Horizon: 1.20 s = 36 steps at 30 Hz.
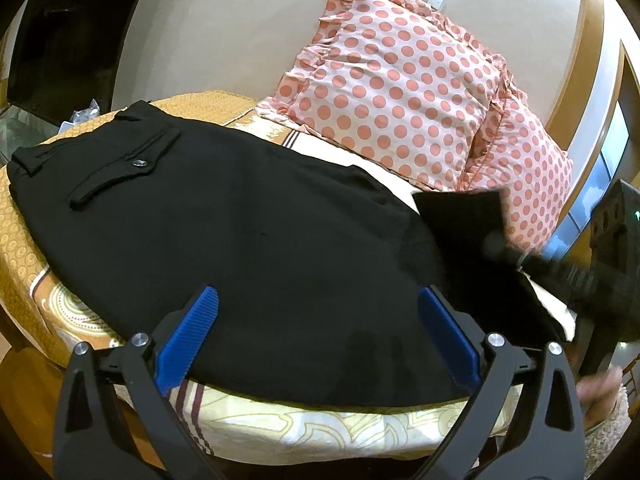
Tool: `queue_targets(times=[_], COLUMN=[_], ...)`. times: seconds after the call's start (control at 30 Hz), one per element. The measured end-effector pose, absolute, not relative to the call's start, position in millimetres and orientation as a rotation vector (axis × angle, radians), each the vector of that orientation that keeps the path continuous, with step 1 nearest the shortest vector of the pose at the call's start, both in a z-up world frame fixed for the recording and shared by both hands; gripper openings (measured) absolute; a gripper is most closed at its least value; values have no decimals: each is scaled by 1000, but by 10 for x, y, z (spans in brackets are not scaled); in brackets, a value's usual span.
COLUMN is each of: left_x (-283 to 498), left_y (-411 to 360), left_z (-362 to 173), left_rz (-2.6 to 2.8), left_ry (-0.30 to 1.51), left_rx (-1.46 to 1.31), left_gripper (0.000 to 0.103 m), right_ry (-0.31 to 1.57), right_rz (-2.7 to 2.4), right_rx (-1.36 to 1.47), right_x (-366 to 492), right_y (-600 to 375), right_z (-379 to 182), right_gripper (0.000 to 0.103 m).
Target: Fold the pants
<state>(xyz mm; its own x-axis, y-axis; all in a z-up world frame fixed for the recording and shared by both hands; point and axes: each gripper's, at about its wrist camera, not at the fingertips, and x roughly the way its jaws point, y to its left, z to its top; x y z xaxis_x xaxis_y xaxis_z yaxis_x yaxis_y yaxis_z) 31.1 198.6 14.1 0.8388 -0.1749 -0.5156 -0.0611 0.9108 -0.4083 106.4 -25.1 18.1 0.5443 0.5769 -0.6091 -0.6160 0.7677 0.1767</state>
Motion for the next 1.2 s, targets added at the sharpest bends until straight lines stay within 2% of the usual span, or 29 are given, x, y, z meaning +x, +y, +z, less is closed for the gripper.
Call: queue_targets(times=[0.13, 0.27, 0.33, 0.37, 0.43, 0.47, 0.57, 0.7, 0.8, 1.0, 1.2], left_x=[286, 165, 87, 49, -22, -46, -99, -80, -22, 85, 154], left_y=[2049, 2245, 2442, 2546, 2748, 2825, 3183, 3484, 3593, 3634, 3466], left_z=[186, 280, 337, 353, 360, 359, 303, 216, 193, 160, 141], left_rz=[-75, -62, 3, 30, 90, 110, 161, 193, 187, 181, 90], left_ry=[578, 548, 515, 498, 480, 475, 467, 473, 489, 535, 580], left_rx=[-462, -542, -572, -592, -638, -659, -775, -881, -905, -920, -949], left_gripper=[100, 100, 100, 100, 100, 100, 100, 99, 97, 97, 97], right_ry=[713, 675, 657, 661, 693, 694, 636, 787, 781, 795, 788], right_rz=[729, 707, 713, 731, 846, 875, 802, 731, 742, 766, 775], right_rx=[-138, -345, -401, -404, -296, -223, -107, -123, -111, -65, -74], right_x=[938, 760, 673, 654, 675, 698, 831, 1088, 1051, 1095, 1043], right_y=[-133, 13, 46, 56, -28, -90, -250, -229, -237, -277, -270], right_z=[-32, -101, -137, -115, -61, -3, 123, -94, -147, -156, -148], right_gripper=[5, 7, 16, 24, 39, 42, 42, 43, 44, 47, 54])
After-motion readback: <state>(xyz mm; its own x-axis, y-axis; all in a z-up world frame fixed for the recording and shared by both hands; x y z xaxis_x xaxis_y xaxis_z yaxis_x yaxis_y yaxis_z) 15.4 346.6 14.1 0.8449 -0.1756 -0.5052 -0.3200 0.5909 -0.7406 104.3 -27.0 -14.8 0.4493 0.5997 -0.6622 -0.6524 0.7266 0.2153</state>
